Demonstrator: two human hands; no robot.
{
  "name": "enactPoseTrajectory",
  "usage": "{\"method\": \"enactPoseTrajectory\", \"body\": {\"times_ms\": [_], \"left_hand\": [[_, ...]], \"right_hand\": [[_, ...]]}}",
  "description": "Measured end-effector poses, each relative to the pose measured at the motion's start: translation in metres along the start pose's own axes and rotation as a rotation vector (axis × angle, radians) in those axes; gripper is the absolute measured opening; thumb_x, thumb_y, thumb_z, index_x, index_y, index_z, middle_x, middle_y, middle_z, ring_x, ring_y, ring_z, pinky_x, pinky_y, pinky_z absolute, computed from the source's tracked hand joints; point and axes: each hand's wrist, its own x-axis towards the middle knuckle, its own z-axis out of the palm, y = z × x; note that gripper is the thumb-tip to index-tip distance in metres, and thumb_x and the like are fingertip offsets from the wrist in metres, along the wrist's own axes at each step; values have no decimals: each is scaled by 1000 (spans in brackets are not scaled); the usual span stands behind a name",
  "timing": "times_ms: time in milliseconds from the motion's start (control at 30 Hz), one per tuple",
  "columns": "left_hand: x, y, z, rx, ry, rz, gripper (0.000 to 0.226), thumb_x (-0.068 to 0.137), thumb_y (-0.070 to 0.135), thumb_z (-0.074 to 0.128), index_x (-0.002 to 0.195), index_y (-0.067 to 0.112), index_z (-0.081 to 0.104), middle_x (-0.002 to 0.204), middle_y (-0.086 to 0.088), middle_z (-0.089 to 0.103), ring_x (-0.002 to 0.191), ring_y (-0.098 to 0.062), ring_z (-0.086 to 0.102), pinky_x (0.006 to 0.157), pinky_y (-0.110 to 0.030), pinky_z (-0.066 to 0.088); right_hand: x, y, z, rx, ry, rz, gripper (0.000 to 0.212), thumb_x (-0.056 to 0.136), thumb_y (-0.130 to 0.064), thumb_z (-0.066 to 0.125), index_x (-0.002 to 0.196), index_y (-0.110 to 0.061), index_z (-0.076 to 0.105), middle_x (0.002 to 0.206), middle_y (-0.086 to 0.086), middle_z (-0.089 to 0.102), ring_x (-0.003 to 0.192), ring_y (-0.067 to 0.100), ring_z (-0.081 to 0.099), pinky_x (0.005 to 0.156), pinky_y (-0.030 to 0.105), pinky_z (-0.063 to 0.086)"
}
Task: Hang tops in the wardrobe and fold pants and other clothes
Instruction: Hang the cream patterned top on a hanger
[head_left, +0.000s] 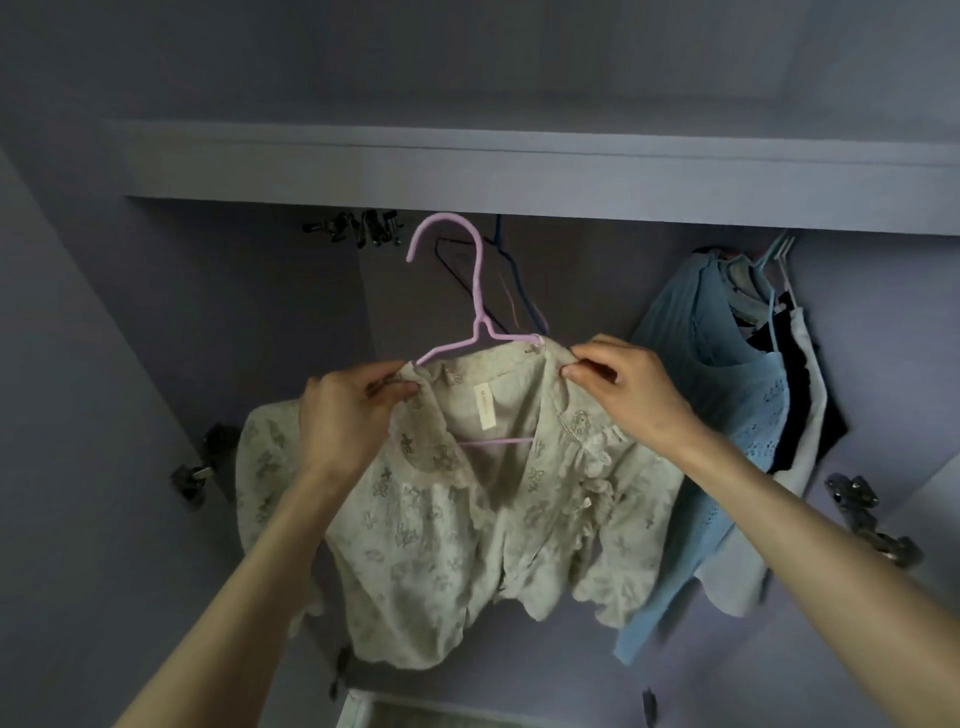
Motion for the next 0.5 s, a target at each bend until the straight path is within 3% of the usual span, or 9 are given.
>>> {"method": "enactPoseTrajectory", "body": {"times_ms": [100, 133, 200, 300, 367, 433, 500], "left_hand": [[-1, -3, 2, 51, -34, 88, 26, 75, 30, 75, 100, 22, 74, 85, 4, 74, 83, -13, 69, 88, -31, 47], [1, -5, 2, 114, -54, 126, 34, 75, 36, 75, 106, 24, 71, 90, 6, 73, 89, -13, 67, 97, -31, 38], [8, -18, -3, 323, -106, 164, 50, 74, 46, 72, 120, 29, 63, 102, 9, 70, 102, -15, 60, 97, -29, 21], [18, -43, -14, 361, -231, 22, 31, 83, 33, 69, 112, 23, 68, 107, 3, 69, 105, -21, 60, 95, -31, 34], [27, -51, -16, 247, -261, -77, 16, 85, 19, 67, 100, 17, 73, 98, 1, 71, 91, -14, 63, 79, -19, 41], [34, -53, -12, 203, -228, -77, 14, 83, 17, 69, 96, 15, 74, 90, 4, 71, 74, -2, 58, 67, -6, 39], [36, -50, -7, 174, -219, -49, 14, 82, 19, 70, 95, 16, 75, 86, 7, 71, 72, 0, 58, 69, -8, 42]], "right_hand": [[-4, 4, 2, 36, 65, 52, 9, 89, -8, 60, 94, -3, 67, 78, -7, 52, 69, 2, 51, 64, 10, 37], [-5, 6, 1, 46, 105, 71, 9, 90, -6, 59, 94, -3, 66, 78, -4, 52, 69, 3, 50, 64, 9, 37], [-9, 14, -7, 44, 153, 100, 9, 91, -5, 57, 95, -3, 65, 82, 3, 52, 71, 5, 50, 64, 8, 36], [-15, 25, -19, 45, 147, 140, 9, 93, -5, 53, 95, -5, 62, 85, 8, 52, 73, 11, 49, 65, 9, 36], [-18, 30, -23, 38, 140, 158, 9, 94, -5, 52, 93, -5, 61, 86, 10, 52, 74, 15, 49, 65, 10, 35], [-20, 34, -27, 11, 138, 161, 9, 94, -6, 52, 93, -7, 61, 87, 10, 53, 76, 15, 49, 66, 10, 35], [-23, 40, -34, -29, 144, 168, 12, 94, -6, 52, 98, -3, 62, 90, 10, 54, 81, 17, 51, 68, 9, 36]]}}
